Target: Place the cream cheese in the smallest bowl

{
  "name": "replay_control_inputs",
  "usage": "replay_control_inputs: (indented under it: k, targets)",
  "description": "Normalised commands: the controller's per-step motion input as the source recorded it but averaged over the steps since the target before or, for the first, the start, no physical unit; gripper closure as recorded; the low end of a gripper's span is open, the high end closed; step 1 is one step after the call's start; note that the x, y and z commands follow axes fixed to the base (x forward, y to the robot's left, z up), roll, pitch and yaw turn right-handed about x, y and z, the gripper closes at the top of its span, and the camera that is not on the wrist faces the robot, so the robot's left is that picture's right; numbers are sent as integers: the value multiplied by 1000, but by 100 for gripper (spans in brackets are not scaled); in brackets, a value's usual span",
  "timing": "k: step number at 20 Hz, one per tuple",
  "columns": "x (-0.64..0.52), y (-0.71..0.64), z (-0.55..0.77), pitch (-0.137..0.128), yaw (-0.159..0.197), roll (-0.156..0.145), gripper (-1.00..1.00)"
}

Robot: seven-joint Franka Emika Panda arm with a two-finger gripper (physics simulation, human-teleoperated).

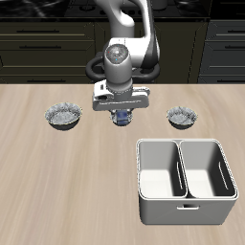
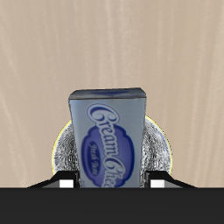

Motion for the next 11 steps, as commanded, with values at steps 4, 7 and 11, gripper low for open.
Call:
replay_control_inputs:
  k: [4, 7, 11]
  targets:
    - [10, 5, -1, 9, 5, -18, -100]
    - [12, -32, 73, -12, 7, -19, -100]
    - [-9, 1, 74, -13, -5, -3, -100]
